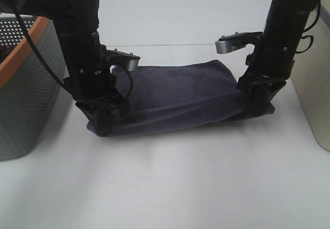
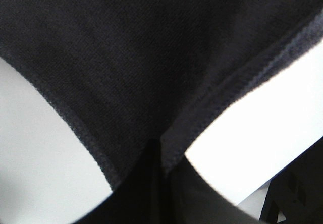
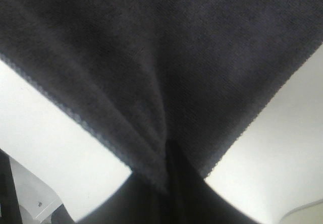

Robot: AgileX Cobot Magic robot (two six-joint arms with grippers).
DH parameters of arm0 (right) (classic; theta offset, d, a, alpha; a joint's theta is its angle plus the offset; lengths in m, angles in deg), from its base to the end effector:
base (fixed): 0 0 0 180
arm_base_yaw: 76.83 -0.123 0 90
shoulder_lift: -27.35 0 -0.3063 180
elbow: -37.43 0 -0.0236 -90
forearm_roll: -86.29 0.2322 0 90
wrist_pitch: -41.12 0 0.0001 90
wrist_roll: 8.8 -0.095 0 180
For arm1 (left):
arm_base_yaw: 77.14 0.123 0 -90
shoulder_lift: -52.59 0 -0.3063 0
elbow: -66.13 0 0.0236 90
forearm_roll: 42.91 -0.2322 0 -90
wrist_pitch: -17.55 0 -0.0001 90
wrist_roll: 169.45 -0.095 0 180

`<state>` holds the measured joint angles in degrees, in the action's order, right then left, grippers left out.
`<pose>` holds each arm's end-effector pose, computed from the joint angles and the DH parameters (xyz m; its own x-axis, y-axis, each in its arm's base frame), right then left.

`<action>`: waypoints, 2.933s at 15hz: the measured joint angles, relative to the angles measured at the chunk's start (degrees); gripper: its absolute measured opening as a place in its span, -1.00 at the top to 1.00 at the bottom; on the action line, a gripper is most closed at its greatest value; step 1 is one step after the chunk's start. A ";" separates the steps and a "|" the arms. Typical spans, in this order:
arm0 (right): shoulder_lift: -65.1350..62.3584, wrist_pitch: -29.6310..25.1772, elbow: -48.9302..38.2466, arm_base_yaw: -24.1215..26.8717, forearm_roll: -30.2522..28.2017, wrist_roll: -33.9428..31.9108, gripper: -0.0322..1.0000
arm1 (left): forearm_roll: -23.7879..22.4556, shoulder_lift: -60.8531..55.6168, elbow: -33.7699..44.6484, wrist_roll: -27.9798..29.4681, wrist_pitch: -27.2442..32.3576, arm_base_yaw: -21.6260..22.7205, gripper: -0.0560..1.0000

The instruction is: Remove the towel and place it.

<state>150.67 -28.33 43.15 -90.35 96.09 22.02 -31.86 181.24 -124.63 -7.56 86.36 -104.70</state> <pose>0.3599 0.1021 0.1992 -0.7599 -0.6492 0.0320 -0.6323 0.7498 0.1947 0.3442 -0.1988 0.1816 -0.7482 0.6604 0.0639 0.6388 0.7431 -0.1991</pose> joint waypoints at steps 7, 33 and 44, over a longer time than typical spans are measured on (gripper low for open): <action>0.00 0.00 -3.72 0.00 -0.29 -1.03 0.53 | 0.17 0.11 0.40 -2.75 0.29 0.00 0.81; -40.28 -0.29 8.48 0.06 -14.90 -44.75 -0.47 | -6.53 -34.15 0.46 15.76 0.69 22.29 -0.86; -93.79 -0.52 -34.15 0.06 -13.41 -41.88 -0.47 | -14.04 -88.98 37.59 17.48 0.97 29.22 -0.86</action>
<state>56.88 -28.84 9.00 -90.30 82.68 -19.86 -45.89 92.26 -87.05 9.92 87.33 -75.47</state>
